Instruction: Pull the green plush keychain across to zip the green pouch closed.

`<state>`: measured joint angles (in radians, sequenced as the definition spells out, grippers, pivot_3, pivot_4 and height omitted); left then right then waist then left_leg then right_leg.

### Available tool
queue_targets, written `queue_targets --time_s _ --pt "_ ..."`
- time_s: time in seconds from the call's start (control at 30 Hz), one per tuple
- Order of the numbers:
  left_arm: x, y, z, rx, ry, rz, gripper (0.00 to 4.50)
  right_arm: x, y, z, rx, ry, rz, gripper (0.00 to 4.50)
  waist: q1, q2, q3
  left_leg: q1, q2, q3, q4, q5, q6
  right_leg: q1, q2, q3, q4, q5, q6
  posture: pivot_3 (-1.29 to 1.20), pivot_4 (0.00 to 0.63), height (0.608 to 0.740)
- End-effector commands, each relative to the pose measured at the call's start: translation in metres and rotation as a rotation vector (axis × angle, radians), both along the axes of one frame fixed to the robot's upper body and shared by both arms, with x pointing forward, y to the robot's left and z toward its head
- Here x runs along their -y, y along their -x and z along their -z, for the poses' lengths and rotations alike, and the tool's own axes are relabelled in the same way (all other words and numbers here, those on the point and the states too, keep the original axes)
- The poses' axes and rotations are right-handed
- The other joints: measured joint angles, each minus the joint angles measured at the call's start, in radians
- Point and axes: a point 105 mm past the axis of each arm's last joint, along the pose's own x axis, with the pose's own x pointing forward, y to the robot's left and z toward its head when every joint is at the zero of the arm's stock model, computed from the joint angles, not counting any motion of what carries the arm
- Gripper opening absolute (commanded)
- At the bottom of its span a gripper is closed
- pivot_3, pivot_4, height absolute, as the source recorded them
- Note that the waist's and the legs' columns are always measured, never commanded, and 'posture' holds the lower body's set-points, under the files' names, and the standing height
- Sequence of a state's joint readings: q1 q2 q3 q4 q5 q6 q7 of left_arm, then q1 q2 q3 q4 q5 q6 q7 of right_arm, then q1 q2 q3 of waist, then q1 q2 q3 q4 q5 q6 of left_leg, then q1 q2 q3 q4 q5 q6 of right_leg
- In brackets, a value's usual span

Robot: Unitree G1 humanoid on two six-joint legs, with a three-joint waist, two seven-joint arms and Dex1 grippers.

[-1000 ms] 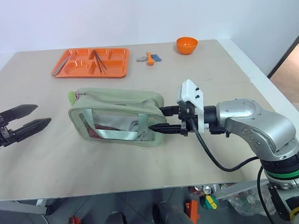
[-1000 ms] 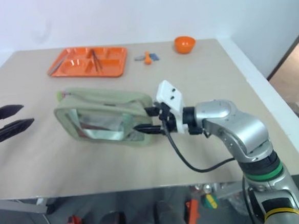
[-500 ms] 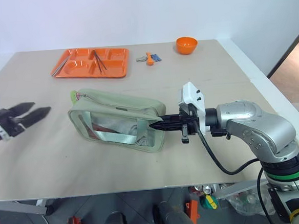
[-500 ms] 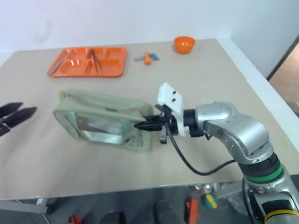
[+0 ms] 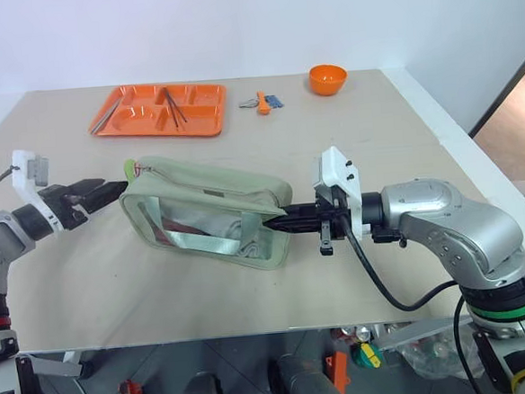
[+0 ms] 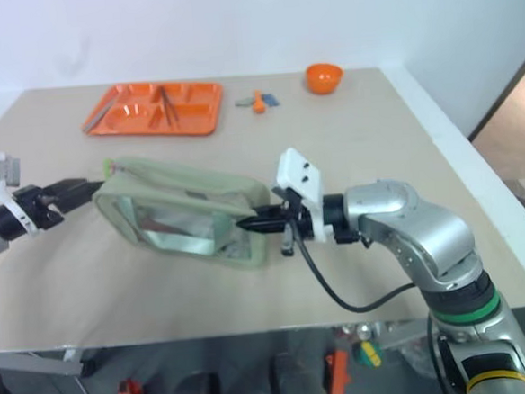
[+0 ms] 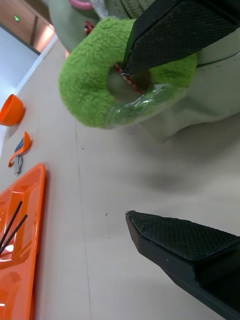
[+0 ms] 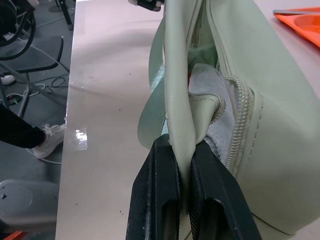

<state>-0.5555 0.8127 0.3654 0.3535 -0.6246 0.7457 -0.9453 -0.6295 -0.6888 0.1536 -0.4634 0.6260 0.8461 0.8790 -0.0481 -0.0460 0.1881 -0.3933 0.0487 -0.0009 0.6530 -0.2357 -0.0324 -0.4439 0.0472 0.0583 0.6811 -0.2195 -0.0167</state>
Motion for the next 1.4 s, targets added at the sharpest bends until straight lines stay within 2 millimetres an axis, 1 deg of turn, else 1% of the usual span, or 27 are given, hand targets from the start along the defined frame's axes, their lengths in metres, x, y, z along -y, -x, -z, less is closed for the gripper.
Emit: queue_targets --time_s 0.03,0.13,0.33,0.37,0.4,0.53,0.67,0.7,0.77,0.9,1.0,1.07,1.1,1.17,1.23,1.3,1.4 --pt "0.004 0.001 -0.005 0.015 -0.012 0.019 4.5 0.001 0.006 -0.013 0.051 -0.019 -0.017 0.02 0.0 0.0 0.0 0.0 0.0 0.0 0.0 0.0 0.0 0.0 0.0 0.0 0.0 0.0 0.0 0.0 0.15 0.74" --pt "0.016 -0.005 0.002 -0.004 -0.01 0.043 4.5 0.0 0.006 -0.015 0.056 -0.025 -0.021 0.02 0.001 0.0 0.0 0.0 0.0 0.0 0.0 0.0 0.0 0.0 0.0 0.0 0.0 0.0 0.0 0.0 0.15 0.74" --pt "0.029 -0.015 0.005 -0.015 -0.002 0.053 4.5 0.0 0.007 -0.016 0.056 -0.032 -0.021 0.02 0.001 0.0 0.0 0.0 0.0 0.0 0.0 0.0 0.0 0.0 0.0 0.0 0.0 0.0 0.0 0.0 0.15 0.74" --pt "0.03 -0.017 0.005 -0.016 0.0 0.052 3.95 0.0 0.008 -0.016 0.056 -0.032 -0.021 0.0 0.001 0.0 0.0 0.0 -0.001 -0.001 0.0 0.0 0.0 0.0 0.0 0.0 0.0 0.0 0.0 0.0 0.15 0.74" --pt "0.031 -0.018 0.006 -0.017 0.0 0.052 3.73 0.0 0.008 -0.016 0.056 -0.032 -0.02 0.0 0.001 0.0 0.0 0.0 0.0 -0.001 0.0 0.0 0.0 0.0 0.0 0.0 0.0 0.0 0.0 0.0 0.15 0.74" --pt "0.034 -0.016 0.005 -0.009 0.007 0.074 2.31 0.001 0.008 -0.016 0.053 -0.03 -0.016 0.0 0.0 0.0 0.0 0.0 -0.001 0.0 0.0 0.0 0.0 0.0 0.0 0.0 0.0 0.0 0.0 0.0 0.15 0.74" --pt "0.032 -0.015 0.003 -0.011 0.019 0.069 0.98 0.0 0.009 -0.017 0.052 -0.033 -0.016 0.0 0.001 0.0 0.0 0.0 -0.001 -0.001 0.0 0.0 0.0 0.0 0.0 0.0 0.0 0.0 0.0 0.0 0.15 0.74" --pt "0.032 -0.015 0.002 -0.009 0.022 0.067 0.53 0.0 0.009 -0.017 0.051 -0.034 -0.017 0.0 0.001 0.0 0.0 0.0 -0.001 -0.001 0.0 0.0 0.0 0.0 0.0 0.0 0.0 0.0 0.0 0.0 0.15 0.74" --pt "0.029 -0.016 0.001 -0.005 0.022 0.051 0.04 0.0 0.008 -0.017 0.05 -0.034 -0.018 0.0 0.001 0.0 0.0 0.0 -0.001 -0.001 0.0 0.0 0.0 0.0 0.0 0.0 0.0 0.0 0.0 0.0 0.15 0.74" --pt "0.025 -0.017 -0.007 0.025 0.03 0.025 0.04 -0.001 0.008 -0.016 0.047 -0.032 -0.021 0.0 0.001 0.0 0.0 0.0 -0.001 -0.001 0.0 0.0 0.0 0.0 0.0 0.0 0.0 0.0 0.0 0.0 0.15 0.74" --pt "0.021 -0.018 -0.039 0.161 0.048 0.002 0.04 -0.001 0.008 -0.015 0.045 -0.029 -0.023 0.0 0.001 0.0 0.0 0.0 0.0 -0.001 0.0 0.0 0.0 0.0 0.0 0.0 0.0 0.0 0.0 0.0 0.15 0.74" --pt "0.023 -0.016 -0.051 0.208 0.059 0.014 0.04 -0.001 0.007 -0.015 0.045 -0.028 -0.023 0.0 0.001 0.0 0.0 -0.001 0.0 -0.002 0.0 0.0 0.0 0.0 0.0 0.0 0.0 0.0 0.0 0.0 0.15 0.74" --pt "0.028 -0.012 -0.061 0.249 0.047 0.048 0.04 -0.001 0.007 -0.015 0.045 -0.027 -0.023 0.0 0.001 0.0 0.0 0.0 0.0 -0.002 0.0 0.0 0.0 0.0 0.0 0.0 0.0 0.0 0.0 0.0 0.15 0.74" --pt "0.037 -0.007 -0.074 0.298 0.029 0.095 0.04 -0.001 0.007 -0.015 0.045 -0.025 -0.023 0.0 0.001 0.0 0.0 0.0 -0.001 -0.002 0.0 0.0 0.0 0.001 0.0 0.0 0.0 0.0 0.0 0.0 0.15 0.74" --pt "0.053 0.0 -0.086 0.339 -0.012 0.181 0.04 -0.001 0.007 -0.015 0.046 -0.025 -0.022 0.0 0.0 0.0 0.0 0.0 -0.001 -0.001 0.0 0.0 0.0 0.001 0.0 0.0 0.0 0.0 0.0 0.0 0.15 0.74" --pt "0.067 0.008 -0.092 0.366 -0.052 0.252 0.04 -0.001 0.007 -0.015 0.048 -0.025 -0.021 0.0 0.0 0.0 0.0 0.0 -0.001 -0.001 0.0 0.0 0.0 0.0 0.0 0.0 0.0 0.0 0.0 0.0 0.15 0.74" --pt "0.086 0.016 -0.093 0.374 -0.122 0.35 0.04 0.0 0.006 -0.015 0.049 -0.026 -0.017 0.0 0.0 0.0 0.0 0.0 -0.001 -0.001 0.0 0.0 0.0 0.001 0.0 0.0 0.0 0.0 0.0 0.0 0.15 0.74"
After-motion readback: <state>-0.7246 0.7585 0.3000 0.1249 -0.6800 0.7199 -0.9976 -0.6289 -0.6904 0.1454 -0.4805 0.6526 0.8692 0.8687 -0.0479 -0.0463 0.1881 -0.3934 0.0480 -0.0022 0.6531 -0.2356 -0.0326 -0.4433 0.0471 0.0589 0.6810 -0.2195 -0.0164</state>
